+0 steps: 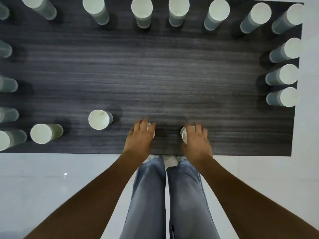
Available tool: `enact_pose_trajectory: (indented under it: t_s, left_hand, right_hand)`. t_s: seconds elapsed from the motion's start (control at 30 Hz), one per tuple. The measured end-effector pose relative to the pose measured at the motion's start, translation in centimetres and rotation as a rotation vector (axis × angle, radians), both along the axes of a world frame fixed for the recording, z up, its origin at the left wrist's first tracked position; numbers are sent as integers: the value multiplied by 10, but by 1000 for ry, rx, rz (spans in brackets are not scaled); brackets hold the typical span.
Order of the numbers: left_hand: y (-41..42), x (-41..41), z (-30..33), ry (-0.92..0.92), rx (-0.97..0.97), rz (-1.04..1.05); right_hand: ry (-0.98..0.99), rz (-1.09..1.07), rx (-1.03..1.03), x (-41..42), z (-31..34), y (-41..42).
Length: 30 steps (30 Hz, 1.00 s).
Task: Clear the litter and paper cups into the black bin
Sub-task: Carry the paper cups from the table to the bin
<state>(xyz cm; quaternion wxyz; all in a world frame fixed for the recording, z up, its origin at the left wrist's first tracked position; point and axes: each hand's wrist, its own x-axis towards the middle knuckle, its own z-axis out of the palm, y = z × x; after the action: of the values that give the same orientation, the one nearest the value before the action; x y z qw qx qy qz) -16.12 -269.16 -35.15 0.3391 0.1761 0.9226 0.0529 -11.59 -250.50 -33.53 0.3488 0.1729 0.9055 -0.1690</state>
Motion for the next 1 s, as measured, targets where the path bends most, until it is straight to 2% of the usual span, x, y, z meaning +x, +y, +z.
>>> enact_pose_trajectory:
  t_s: [0.3, 0.57, 0.8, 1.0]
  left_hand:
    - [13, 0, 83, -91, 23, -106]
    - [76, 5, 173, -31, 82, -287]
    - [170, 59, 218, 15, 100, -511]
    - [249, 152, 235, 21, 99, -695]
  right_hand:
    - [31, -148, -13, 15, 88, 11]
    - [151, -335, -4, 58, 166, 46]
    - [221, -525, 29, 144, 207, 100]
    - [248, -696, 59, 262, 225, 153]
